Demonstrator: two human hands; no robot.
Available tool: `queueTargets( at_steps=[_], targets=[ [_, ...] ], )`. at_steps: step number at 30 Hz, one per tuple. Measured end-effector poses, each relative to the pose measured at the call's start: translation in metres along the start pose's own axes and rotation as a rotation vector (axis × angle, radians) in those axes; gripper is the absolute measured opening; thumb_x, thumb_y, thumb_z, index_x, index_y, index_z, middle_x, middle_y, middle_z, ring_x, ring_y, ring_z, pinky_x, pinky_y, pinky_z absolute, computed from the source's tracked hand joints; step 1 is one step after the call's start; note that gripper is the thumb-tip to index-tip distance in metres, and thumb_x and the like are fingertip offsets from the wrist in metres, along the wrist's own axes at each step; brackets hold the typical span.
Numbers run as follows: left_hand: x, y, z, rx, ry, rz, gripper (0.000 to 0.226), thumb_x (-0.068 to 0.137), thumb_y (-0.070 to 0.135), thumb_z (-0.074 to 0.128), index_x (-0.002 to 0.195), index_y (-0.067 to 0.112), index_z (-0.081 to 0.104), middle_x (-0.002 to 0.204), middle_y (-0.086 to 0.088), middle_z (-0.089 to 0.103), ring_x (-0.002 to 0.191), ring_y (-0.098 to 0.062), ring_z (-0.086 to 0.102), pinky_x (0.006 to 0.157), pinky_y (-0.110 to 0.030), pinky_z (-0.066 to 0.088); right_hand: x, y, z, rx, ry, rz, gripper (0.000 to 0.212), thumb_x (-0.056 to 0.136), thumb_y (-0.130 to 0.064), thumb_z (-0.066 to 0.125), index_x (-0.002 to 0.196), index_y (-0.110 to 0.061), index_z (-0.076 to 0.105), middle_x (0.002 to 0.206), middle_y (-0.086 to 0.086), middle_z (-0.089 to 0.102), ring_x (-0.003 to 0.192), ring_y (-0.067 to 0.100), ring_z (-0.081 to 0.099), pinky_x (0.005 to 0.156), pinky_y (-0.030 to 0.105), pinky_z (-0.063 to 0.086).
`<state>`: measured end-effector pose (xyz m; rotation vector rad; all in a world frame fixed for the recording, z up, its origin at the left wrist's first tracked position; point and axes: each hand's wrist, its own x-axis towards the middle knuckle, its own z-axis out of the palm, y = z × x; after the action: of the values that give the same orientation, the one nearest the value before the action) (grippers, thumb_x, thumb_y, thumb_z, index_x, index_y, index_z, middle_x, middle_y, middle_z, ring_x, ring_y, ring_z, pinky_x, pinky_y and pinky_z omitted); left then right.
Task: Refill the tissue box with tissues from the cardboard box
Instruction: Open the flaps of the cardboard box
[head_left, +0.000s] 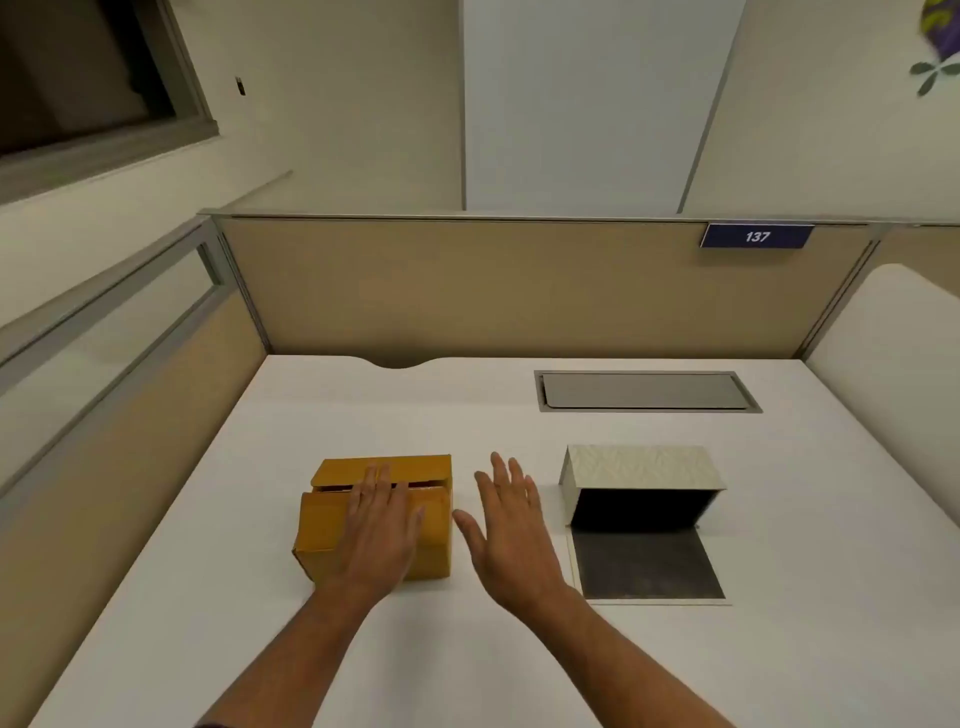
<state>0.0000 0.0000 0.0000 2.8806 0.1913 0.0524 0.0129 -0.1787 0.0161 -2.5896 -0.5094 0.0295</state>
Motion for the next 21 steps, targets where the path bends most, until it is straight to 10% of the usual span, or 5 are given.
queueTargets(
  at_steps=[8,16,21],
  targets=[
    [0.011,-0.011,0.017,-0.016,0.088,-0.001,0.096,0.086,0.065,-0.014,0.136,0.015,0.051,0.159,-0.013,0.031,0.15,-0.031,0.02,0.12,-0.048,0.014,0.024,-0.012,0.035,0.341,-0.179,0.148,0.067,0.098,-0.058,0.037,0.152,-0.021,0.025,0.159,0.004,0.033,0.146,0.025,0.029,0.118,0.039,0.023],
    [0.019,-0.023,0.006,-0.018,0.111,-0.015,0.071,0.099,0.052,0.007,0.11,0.015,0.067,0.143,-0.014,0.055,0.144,-0.031,0.035,0.12,-0.052,0.022,0.04,-0.024,0.06,0.614,-0.002,0.219,0.052,0.093,-0.055,0.053,0.14,-0.034,0.044,0.125,-0.011,0.062,0.114,0.011,0.059,0.098,0.035,0.052],
    [0.015,-0.023,-0.02,-0.099,0.289,-0.05,0.044,0.098,0.041,0.039,0.074,0.019,0.068,0.077,-0.002,0.074,0.084,-0.022,0.067,0.093,-0.045,0.05,0.039,-0.033,0.041,0.82,0.209,0.267,0.017,0.101,-0.038,0.051,0.108,-0.029,0.064,0.082,-0.005,0.073,0.079,0.009,0.069,0.071,0.021,0.055]
  ],
)
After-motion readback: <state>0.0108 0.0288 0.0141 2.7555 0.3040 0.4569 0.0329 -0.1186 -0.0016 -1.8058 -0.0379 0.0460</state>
